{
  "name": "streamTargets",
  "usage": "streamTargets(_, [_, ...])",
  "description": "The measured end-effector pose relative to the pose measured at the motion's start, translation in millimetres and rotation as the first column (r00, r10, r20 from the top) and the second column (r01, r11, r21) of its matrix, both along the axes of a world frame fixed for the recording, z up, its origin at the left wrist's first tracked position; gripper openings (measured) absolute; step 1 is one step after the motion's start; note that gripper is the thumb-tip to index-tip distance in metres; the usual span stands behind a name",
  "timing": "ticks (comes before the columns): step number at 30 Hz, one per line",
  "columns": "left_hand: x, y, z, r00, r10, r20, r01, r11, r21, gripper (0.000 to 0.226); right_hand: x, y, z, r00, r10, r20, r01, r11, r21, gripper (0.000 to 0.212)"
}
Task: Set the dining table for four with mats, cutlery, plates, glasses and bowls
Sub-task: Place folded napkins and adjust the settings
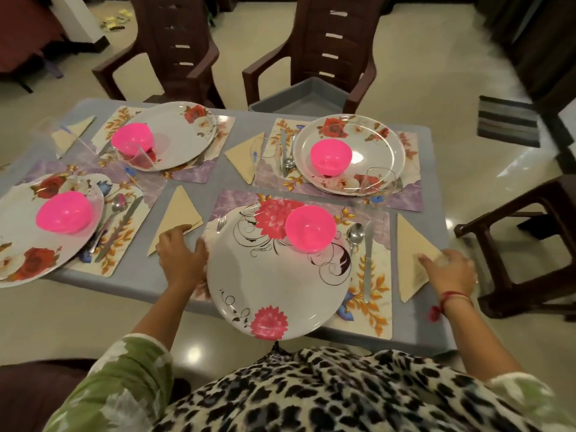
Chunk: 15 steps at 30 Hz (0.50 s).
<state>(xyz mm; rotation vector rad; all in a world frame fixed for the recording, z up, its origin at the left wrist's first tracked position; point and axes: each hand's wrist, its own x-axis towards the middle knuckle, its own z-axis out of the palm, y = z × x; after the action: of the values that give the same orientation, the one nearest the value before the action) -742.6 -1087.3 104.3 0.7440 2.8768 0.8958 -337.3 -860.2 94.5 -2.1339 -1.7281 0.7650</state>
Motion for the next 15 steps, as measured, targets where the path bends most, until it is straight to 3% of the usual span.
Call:
streamTargets(2, [4.5,16.3,0.3,0.999,-0.045,0.014,0.045,0.999,0.028,0.039,-0.3,6.2,-3.0,1.0,0.021,0.004,-0.021,1.0,-0.021,0.05])
streamTargets(9, [10.9,37.0,-0.4,0.994,-0.082,0.072,0.075,0.993,0.093,0.04,4.9,20.1,-5.2,0.975,-0.107,-0.192,0.094,0.993,-0.076,0.023])
streamTargets(15, [2.7,37.2,-0.5,0.993,-0.053,0.107,0.045,0.996,0.072,0.041,6.0,24.5,-6.4,0.967,-0.161,-0.196,0.145,0.985,-0.091,0.02])
